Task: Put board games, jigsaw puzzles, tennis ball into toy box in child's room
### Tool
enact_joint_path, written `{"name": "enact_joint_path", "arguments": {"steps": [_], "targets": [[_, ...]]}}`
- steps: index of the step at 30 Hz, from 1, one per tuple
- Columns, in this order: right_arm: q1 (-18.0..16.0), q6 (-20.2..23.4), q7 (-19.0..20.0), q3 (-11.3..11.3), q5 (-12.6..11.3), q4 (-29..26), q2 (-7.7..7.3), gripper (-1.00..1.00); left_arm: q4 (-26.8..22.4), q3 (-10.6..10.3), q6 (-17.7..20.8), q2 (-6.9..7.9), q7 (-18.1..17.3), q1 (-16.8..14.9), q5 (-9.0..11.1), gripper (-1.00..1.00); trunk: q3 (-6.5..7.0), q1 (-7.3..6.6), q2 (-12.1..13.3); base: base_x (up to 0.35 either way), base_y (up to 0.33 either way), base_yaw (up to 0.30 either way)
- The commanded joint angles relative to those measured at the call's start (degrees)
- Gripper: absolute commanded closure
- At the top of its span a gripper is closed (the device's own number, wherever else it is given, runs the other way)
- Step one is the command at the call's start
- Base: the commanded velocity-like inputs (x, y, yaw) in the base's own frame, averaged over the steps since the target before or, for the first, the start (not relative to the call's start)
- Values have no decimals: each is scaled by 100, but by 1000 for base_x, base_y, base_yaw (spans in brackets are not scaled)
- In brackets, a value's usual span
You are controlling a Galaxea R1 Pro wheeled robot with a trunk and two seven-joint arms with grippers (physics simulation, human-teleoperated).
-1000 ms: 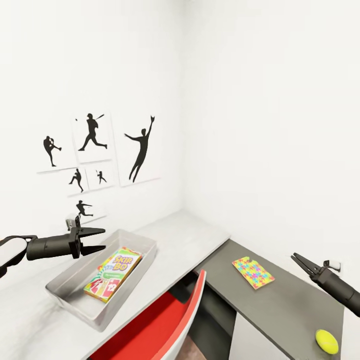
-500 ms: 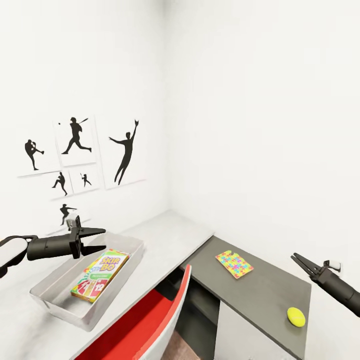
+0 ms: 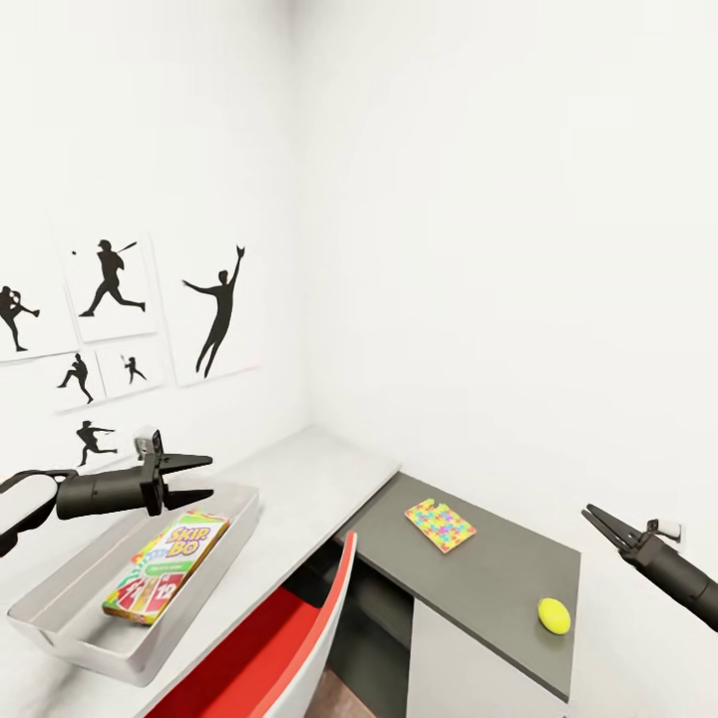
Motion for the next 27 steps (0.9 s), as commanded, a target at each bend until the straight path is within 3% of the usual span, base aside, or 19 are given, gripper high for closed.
{"name": "enact_joint_path", "arguments": {"steps": [1,11,27], "targets": [[-4,60,21,-12,5,6,0,-100,5,-24,3,5,-41,-9,-7,-100,5,3,-4,0,0,-200],[-4,60,21,-12,5,12,-1,-100,3,-25,-5,-11,-41,-9,-7,-100,81,3,-4,0,-24,-200],[-4,60,13,-12,13,19,-1,-100,-4,-33,-14,-31,-20,-9,-24,-100,203,3,-4,0,-137,-200]]}}
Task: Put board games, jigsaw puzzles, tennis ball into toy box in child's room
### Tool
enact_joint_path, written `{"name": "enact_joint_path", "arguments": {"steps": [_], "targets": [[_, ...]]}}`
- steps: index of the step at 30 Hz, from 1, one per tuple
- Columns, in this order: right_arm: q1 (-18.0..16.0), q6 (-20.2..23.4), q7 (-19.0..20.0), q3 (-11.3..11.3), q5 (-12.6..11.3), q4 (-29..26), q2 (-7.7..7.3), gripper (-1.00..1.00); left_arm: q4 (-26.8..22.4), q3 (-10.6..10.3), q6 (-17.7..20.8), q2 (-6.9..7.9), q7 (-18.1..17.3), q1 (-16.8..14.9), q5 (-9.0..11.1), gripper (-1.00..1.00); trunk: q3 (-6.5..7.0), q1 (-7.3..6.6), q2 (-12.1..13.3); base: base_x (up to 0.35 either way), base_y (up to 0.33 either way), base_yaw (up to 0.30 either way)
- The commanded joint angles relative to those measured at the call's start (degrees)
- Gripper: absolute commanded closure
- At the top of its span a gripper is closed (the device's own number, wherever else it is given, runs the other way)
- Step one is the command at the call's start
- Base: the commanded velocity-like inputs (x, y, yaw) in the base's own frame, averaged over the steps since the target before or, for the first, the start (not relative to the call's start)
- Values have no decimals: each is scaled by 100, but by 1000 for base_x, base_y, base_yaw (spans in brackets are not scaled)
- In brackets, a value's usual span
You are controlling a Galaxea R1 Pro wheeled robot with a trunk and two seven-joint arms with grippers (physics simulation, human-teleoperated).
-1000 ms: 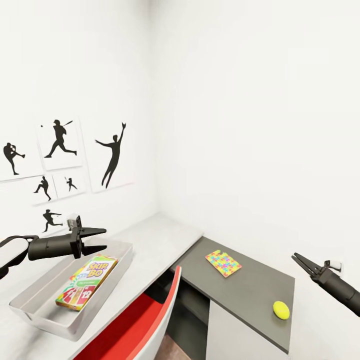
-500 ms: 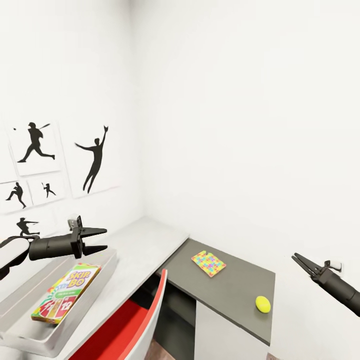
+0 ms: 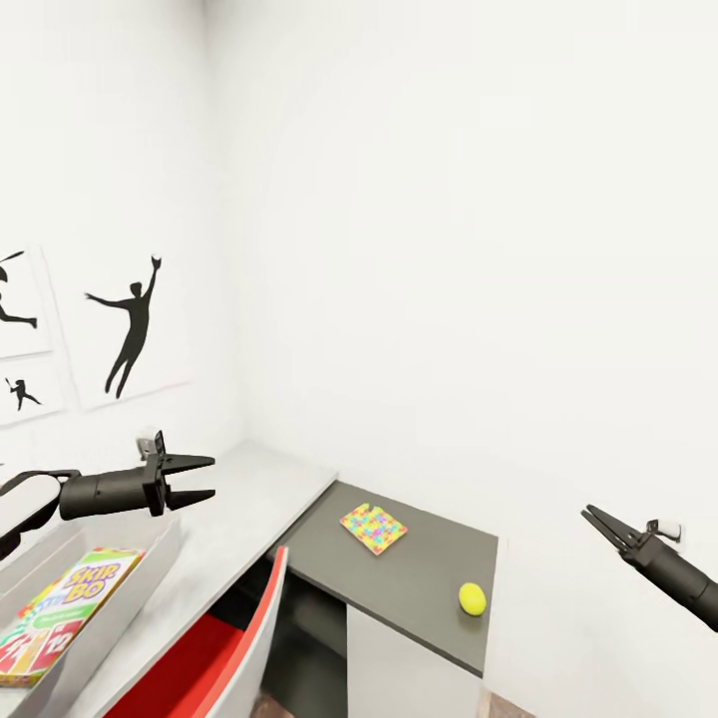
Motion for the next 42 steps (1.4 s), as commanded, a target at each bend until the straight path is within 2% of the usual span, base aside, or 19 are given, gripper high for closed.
{"name": "enact_joint_path", "arguments": {"steps": [1,26,42], "targets": [[-3,60,20,-11,2,4,0,-100,5,-25,3,5,-39,-10,-7,-100,5,3,-4,0,-155,-200],[-3,44,-3,-11,14,5,1,-100,-5,-25,2,-4,-28,-10,-7,-100,195,3,-4,0,-158,-196],[-3,55,0,-11,5,-1,0,-100,2,-25,2,-13,-13,-10,-11,-100,223,3,-4,0,-97,-25]]}}
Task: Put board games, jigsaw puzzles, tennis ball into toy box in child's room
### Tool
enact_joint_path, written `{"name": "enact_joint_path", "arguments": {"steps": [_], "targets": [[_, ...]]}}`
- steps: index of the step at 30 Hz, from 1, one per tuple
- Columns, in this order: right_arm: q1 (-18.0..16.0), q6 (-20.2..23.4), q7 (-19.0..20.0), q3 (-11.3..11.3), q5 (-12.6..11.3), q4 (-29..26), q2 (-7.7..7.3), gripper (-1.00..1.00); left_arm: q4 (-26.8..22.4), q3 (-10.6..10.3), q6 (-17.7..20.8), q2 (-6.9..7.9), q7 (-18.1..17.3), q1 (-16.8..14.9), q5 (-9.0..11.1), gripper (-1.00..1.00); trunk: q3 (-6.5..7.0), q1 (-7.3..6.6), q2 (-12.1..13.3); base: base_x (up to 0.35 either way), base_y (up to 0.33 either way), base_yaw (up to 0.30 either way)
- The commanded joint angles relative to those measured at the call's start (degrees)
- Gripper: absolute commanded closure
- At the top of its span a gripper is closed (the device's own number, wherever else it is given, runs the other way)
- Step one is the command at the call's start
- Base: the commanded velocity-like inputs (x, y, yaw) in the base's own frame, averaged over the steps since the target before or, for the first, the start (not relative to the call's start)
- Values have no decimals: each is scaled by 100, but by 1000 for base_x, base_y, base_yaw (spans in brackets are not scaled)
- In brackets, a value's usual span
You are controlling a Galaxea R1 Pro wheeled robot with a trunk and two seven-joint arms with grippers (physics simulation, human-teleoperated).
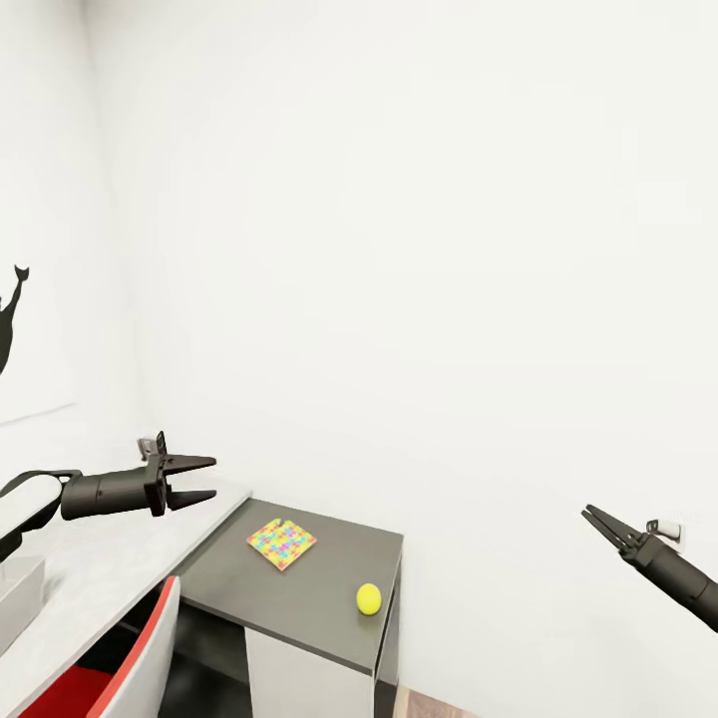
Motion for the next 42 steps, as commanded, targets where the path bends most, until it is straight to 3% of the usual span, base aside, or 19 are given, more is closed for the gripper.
{"name": "enact_joint_path", "arguments": {"steps": [1,6,10,15,23,42], "targets": [[-7,79,19,-9,7,5,0,-100,7,-23,3,0,-39,-10,-8,-100,-3,3,-5,0,-7,0],[-11,345,-138,8,73,-13,0,-100,10,-23,3,-73,-32,-10,-19,-100,-3,3,-5,0,-3,0],[-18,567,-1112,13,92,-49,-1,-100,16,-12,3,-123,-21,-9,-80,-100,-3,3,-5,0,0,0],[-21,711,-1773,30,47,-58,28,-100,23,-7,3,-180,-26,-9,-208,-100,-3,3,-5,0,0,0],[-21,758,-1866,12,25,-55,21,-100,22,-6,3,-190,-26,-10,-234,-100,-3,3,-5,0,0,-72],[-21,746,-1875,13,55,2,26,-100,25,-6,3,-193,-28,-9,-239,-100,-3,3,-5,0,0,-273]]}}
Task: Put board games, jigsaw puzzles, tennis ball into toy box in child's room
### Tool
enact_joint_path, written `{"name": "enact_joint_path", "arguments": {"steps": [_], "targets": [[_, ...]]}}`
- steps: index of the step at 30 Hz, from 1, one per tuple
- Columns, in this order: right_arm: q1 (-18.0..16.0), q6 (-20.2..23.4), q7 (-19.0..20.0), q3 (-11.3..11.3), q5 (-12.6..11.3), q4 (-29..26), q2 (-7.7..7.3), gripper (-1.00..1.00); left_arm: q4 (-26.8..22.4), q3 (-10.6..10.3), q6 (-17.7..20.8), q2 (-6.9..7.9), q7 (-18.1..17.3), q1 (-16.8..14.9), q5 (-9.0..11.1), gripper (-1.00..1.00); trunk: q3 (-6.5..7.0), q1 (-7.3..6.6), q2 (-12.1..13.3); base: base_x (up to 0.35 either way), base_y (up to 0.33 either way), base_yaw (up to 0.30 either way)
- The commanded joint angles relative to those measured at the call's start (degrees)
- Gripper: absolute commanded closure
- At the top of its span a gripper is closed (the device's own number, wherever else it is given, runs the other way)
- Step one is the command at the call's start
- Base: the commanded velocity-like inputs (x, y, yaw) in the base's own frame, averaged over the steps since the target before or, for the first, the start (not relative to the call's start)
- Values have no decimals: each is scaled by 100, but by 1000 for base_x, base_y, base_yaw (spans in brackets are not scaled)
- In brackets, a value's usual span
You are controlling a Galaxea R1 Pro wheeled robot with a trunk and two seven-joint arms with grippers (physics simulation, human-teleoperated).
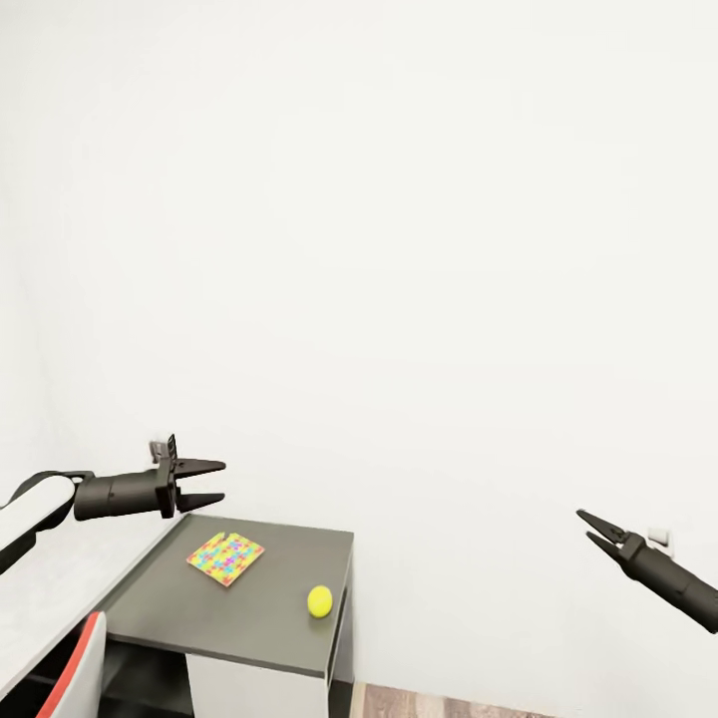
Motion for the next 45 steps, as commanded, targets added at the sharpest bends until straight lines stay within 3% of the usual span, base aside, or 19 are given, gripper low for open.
{"name": "enact_joint_path", "arguments": {"steps": [1,7,12,16,18,22,26,28,29,31,36,39,40,45], "targets": [[-4,49,11,-12,-4,5,3,-100,5,-21,3,5,-40,-8,-7,-100,-3,3,-5,0,0,-283],[-10,34,-86,24,59,8,23,-100,11,-16,0,0,-22,-8,-39,-100,-3,3,-5,0,0,-283],[-40,30,-1026,85,66,6,104,-100,73,24,-8,-168,28,-8,-448,-100,-3,3,-5,0,0,-282],[-84,29,-1580,444,66,-6,251,-100,353,55,-15,-346,43,-20,-678,-100,-3,3,-5,0,0,-272],[-99,26,-1822,747,62,-25,295,-100,576,56,-106,-441,88,-28,-727,-100,-3,3,-5,0,0,-174],[-113,17,-2138,1075,60,-43,365,-100,742,49,-403,-508,381,-47,-759,-100,-3,3,-5,0,0,-66],[-127,4,-2574,1209,64,-71,533,-100,825,73,-563,-679,1441,-65,-769,-100,-3,3,-5,0,0,-14],[-132,19,-2905,1294,67,-201,687,-100,934,167,-643,-876,2200,-68,-771,-100,-3,3,-5,0,0,-4],[-133,22,-2998,1338,67,-266,732,-100,968,209,-675,-941,2402,-68,-771,-100,-3,3,-5,0,0,-3],[-135,40,-3403,1661,68,-553,911,-100,1097,403,-835,-1213,3243,-69,-777,-100,-3,3,-5,0,0,-1],[-134,45,-4305,2484,53,-807,1166,-100,1227,584,-1145,-1692,4825,-69,-800,-100,-3,3,-5,0,0,0],[-133,27,-4759,2653,12,-845,1259,-100,1242,605,-1201,-1861,5323,-70,-809,-100,-3,3,-5,0,0,0],[-133,6,-5056,2727,-12,-868,1306,-100,1249,610,-1229,-1977,5575,-70,-839,-100,-3,3,-5,0,0,0],[-134,16,-5222,2771,-25,-882,1331,-100,1252,617,-1342,-2055,5722,-70,-1070,-100,-3,3,-5,0,0,0]]}}
